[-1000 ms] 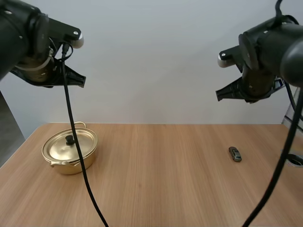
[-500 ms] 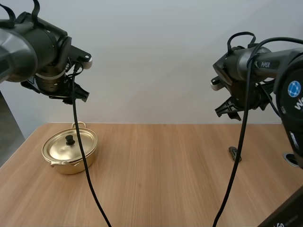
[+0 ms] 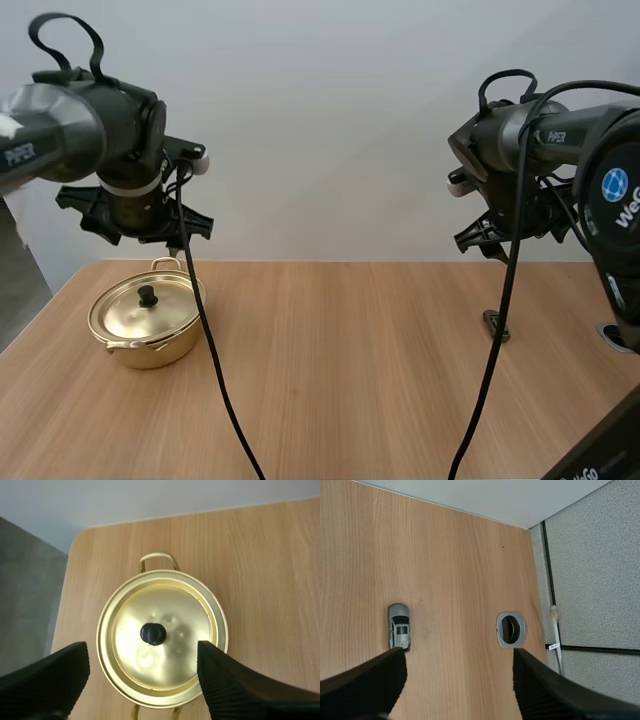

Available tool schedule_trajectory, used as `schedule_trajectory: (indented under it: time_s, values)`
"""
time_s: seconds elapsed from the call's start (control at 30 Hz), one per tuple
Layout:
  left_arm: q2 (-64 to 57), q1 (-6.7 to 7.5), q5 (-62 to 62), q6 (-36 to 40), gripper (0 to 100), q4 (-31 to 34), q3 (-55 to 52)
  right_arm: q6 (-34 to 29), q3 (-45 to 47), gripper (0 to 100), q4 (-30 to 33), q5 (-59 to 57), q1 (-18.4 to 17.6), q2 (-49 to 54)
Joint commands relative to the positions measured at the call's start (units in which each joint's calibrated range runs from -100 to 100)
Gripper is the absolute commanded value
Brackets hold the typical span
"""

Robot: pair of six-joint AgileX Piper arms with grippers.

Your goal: Open the pot, put the car inside, and close it

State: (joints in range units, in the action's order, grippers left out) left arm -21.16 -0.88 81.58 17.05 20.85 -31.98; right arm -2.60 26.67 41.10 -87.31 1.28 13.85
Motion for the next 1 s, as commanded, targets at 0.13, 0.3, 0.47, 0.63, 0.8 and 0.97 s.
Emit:
schedule_trajectory:
  time_s: [0.13,0.3,0.47,0.63,0.8,0.97]
  values:
    - [5.0,-0.04,0.3,12.0,100,9.5,-4.4,-0.1,0.0,100,-1.1,-0.4,0.0,0.0]
    - [7.3,-0.04,-2.9,12.3,100,9.8,-6.0,-0.1,0.0,100,-1.1,-0.8,0.0,0.0]
    - [8.5,-0.04,-7.1,12.3,100,9.8,-5.9,-0.1,0.0,100,-1.1,-1.8,0.0,0.0]
    - [10.1,-0.04,-11.7,12.3,100,10.4,-5.9,-0.1,0.0,100,-1.1,-4.6,0.0,0.0]
    - [13.6,-0.2,-14.4,12.3,100,12.4,-5.9,-0.1,0.0,100,-0.9,-5.8,0.0,0.0]
    - [17.5,-0.97,-15.5,12.3,100,12.9,-5.9,-0.1,0.0,100,-0.9,-6.0,0.0,0.0]
